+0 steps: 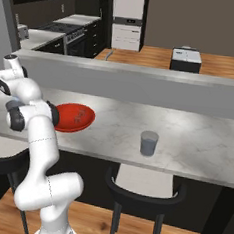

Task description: There are four ice cubes in the ice bowl. Place two ice cubes in each glass of water.

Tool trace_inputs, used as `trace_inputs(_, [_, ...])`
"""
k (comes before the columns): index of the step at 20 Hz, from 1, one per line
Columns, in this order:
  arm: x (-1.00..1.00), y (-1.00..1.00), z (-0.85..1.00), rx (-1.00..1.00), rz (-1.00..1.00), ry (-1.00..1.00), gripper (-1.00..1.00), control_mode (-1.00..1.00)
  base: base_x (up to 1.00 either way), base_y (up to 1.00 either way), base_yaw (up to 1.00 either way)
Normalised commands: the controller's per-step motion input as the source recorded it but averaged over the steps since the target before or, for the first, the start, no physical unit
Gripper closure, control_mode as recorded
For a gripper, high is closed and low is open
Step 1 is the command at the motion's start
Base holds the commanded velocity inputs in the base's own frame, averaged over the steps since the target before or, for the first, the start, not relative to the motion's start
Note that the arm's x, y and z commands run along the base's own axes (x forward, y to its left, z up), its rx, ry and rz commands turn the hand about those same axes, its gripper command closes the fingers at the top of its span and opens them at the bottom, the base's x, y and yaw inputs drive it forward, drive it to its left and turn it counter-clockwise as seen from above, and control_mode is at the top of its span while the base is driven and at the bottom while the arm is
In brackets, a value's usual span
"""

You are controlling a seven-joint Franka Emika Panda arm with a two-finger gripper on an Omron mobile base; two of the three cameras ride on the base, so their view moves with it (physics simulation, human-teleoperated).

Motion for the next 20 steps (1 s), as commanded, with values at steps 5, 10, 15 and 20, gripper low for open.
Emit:
trace_inputs(5, [0.00,-0.04,0.25,-0.10,0.00,0.00,1.00,-1.00,0.00,0.00,0.00])
trace_inputs(10, [0.00,0.00,0.27,-0.08,0.00,0.00,1.00,-1.00,0.00,0.00,0.00])
trace_inputs(15, [-0.03,0.01,0.05,-0.05,0.00,0.00,1.00,-1.00,0.00,0.00,0.00])
trace_inputs(20, [-0.13,0.07,-0.01,-0.02,-0.01,0.00,1.00,-1.00,0.00,0.00,0.00])
